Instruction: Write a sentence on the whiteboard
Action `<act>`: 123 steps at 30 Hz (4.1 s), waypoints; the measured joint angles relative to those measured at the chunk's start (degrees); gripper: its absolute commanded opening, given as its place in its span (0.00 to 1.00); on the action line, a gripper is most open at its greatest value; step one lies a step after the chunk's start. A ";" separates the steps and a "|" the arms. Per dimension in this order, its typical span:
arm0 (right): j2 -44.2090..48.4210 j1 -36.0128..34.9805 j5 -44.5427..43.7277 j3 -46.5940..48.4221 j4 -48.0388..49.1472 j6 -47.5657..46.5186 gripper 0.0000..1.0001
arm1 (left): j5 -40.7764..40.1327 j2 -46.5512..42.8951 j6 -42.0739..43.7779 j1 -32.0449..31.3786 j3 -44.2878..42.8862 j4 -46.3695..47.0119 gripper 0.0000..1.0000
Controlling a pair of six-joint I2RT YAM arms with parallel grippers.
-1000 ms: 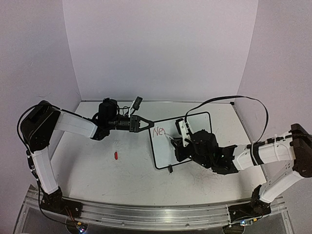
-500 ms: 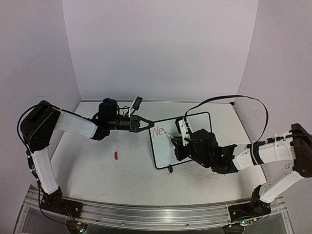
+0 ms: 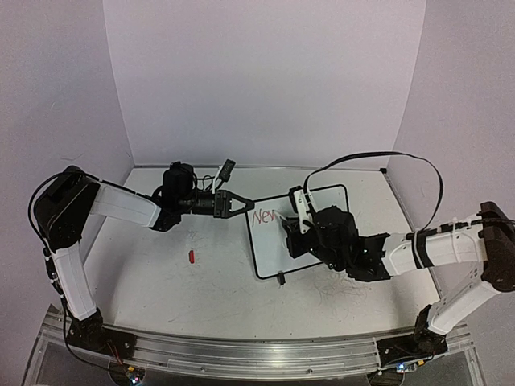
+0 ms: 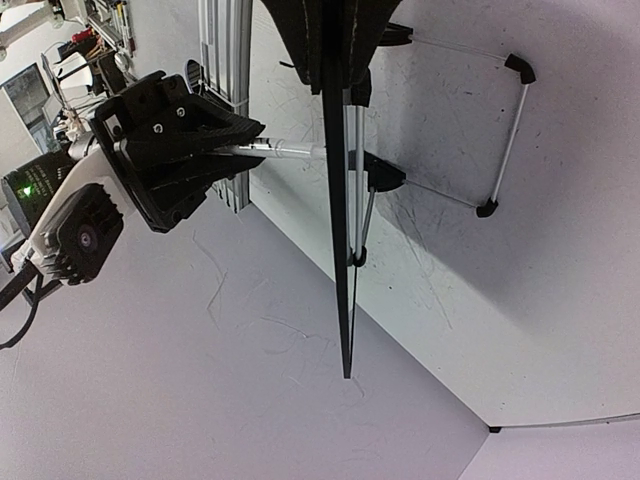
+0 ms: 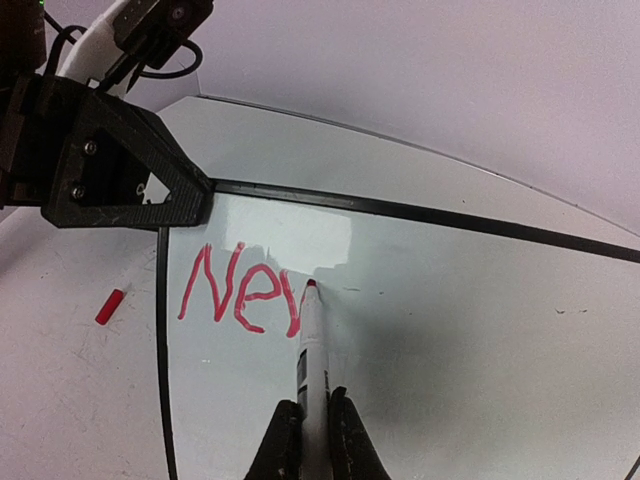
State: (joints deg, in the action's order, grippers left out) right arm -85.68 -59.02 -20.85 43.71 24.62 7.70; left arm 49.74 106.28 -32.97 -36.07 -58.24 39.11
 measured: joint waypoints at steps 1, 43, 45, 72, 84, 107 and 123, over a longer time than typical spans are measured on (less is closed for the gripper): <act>-0.08 0.09 -0.08 0.15 0.05 -0.02 0.00 | -0.02 0.00 0.00 0.00 0.00 0.00 0.00; 1.50 0.11 1.08 -3.60 0.37 4.24 0.00 | -0.20 0.00 -0.02 0.00 0.00 -0.04 0.00; 1.52 0.11 1.08 -3.62 0.36 4.37 0.00 | -0.20 0.00 -0.02 0.00 0.00 -0.04 0.00; 1.31 -0.12 -0.47 -1.99 -0.92 3.08 0.00 | -0.16 0.00 -0.02 0.00 0.00 -0.03 0.00; 0.55 0.58 -1.51 0.00 -1.18 2.07 0.00 | -0.32 0.00 -0.07 0.01 0.00 -0.04 0.00; 14.44 1.86 4.74 -9.42 3.42 -2.81 0.00 | -2.25 -0.84 -1.49 -0.62 1.95 1.35 0.00; 9.95 1.86 5.65 -9.96 3.98 -3.36 0.00 | -4.55 -2.51 0.02 -1.38 3.58 1.36 0.00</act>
State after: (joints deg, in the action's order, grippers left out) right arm -75.73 -57.17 -15.20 33.76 28.60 4.34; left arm 45.19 103.77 -32.95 -37.45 -54.65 40.47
